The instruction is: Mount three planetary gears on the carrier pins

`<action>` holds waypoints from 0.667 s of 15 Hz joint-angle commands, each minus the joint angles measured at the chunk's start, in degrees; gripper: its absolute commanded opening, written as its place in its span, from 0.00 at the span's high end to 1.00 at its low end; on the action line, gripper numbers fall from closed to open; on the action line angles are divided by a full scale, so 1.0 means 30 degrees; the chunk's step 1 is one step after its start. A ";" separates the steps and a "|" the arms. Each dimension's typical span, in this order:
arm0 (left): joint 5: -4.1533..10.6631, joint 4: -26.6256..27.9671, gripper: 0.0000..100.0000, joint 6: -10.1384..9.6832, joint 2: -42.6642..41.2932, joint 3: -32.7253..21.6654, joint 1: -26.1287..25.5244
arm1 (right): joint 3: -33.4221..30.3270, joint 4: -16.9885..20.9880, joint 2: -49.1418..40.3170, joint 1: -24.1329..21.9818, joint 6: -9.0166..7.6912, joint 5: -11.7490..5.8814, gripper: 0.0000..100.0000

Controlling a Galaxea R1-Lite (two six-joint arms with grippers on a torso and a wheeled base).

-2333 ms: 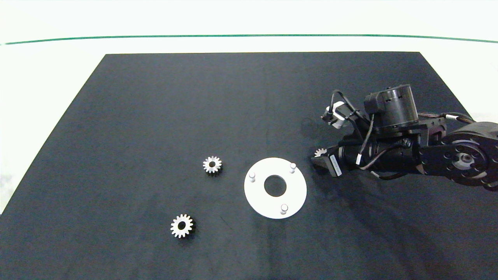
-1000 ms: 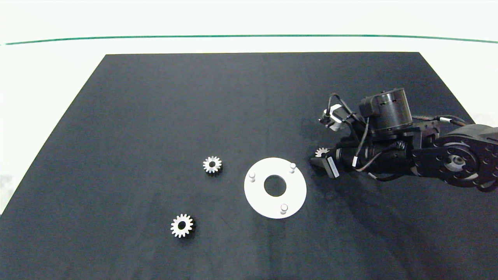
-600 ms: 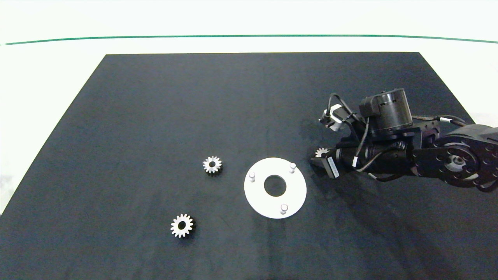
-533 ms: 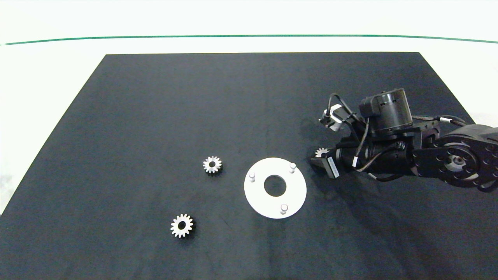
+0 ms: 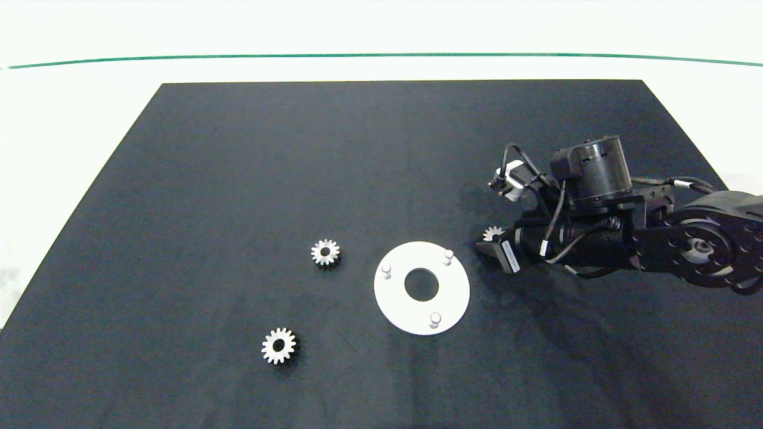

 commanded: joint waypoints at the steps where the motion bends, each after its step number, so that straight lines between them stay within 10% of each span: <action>1: 0.0000 0.0018 0.00 0.0015 -0.0019 0.0029 -0.0001 | -0.0031 0.0021 -0.0161 0.0052 -0.0055 -0.0017 1.00; 10: 0.0000 0.0018 0.00 0.0015 -0.0019 0.0000 -0.0001 | -0.0148 0.0461 -0.2241 0.1165 -0.0114 -0.0134 1.00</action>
